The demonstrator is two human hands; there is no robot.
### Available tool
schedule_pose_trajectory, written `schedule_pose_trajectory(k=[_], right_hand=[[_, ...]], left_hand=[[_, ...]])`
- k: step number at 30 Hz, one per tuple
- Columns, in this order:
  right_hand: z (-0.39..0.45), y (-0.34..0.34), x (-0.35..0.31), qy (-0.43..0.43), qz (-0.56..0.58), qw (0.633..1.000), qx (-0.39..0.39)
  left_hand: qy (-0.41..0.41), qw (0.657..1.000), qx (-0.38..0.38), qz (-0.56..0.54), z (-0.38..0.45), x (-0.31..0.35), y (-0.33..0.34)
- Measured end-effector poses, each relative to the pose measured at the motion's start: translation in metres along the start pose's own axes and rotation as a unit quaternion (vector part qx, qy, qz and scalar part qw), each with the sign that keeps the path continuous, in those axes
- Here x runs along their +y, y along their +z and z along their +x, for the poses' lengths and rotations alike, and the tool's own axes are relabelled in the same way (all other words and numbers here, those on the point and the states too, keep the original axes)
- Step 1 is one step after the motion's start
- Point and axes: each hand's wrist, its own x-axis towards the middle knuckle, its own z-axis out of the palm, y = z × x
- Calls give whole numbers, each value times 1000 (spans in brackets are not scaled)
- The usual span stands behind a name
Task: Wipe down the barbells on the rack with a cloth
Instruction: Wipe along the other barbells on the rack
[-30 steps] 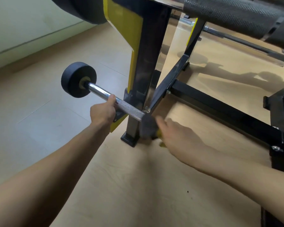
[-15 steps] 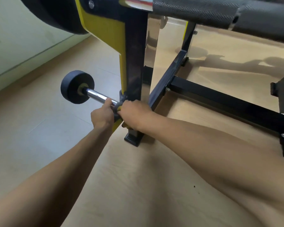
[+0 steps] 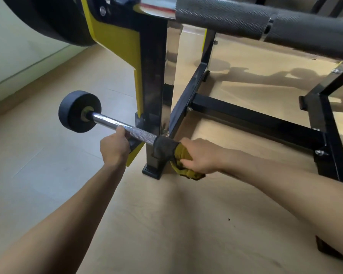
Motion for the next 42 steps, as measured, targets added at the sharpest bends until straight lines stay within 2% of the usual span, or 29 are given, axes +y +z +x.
schedule_pose_trajectory(k=[3,7,9,10,12,15,17,19,20,22,24,25,26,28,31,33,35,37,39,41,42], right_hand=[[7,-18,16,51,147,981,-116],[1,-29,45,130,288,903,-291],[5,-31,43,125,294,895,-312],[10,-32,34,118,266,908,-301],[31,-29,6,91,179,954,-223],[63,-7,-44,31,64,997,-14],[70,11,-66,12,17,992,121],[60,24,-75,-32,3,972,235],[49,29,-73,-62,8,959,276],[21,37,-63,-120,22,943,308],[-7,39,-45,-161,62,938,302],[-17,36,-35,-170,78,938,292],[-27,31,-26,-167,91,939,288],[-48,21,-7,-136,138,936,295],[-98,11,27,-75,200,918,335],[-141,6,58,-31,194,923,329],[-188,1,91,26,190,925,328],[-238,-1,120,83,170,914,359],[-285,4,144,139,113,907,381],[-316,19,164,226,86,912,333],[-323,31,170,266,94,922,267]], left_hand=[[8,1000,-15,-3,0,0,-2],[19,999,-33,3,3,-1,-5],[26,999,-32,-1,5,-3,-6],[28,999,-28,-5,6,-4,-5],[29,999,-25,-7,8,-4,-3],[34,999,-21,-2,8,-3,-3],[36,999,-26,5,8,-3,-4],[32,999,-31,20,9,-5,-4],[31,999,-27,36,10,-6,-4],[72,996,45,30,11,-8,-5],[215,966,141,-1,1,-6,-6],[306,941,145,-7,-10,-5,-4],[381,917,117,-9,-23,-4,1],[470,883,16,5,-55,1,15],[520,841,-136,60,-101,7,47],[528,816,-214,101,-131,9,69],[528,789,-282,137,-155,4,91],[524,762,-341,170,-176,-5,110],[544,714,-376,229,-195,-13,131],[565,665,-391,292,-214,-17,149],[570,644,-396,321,-222,-18,157]])
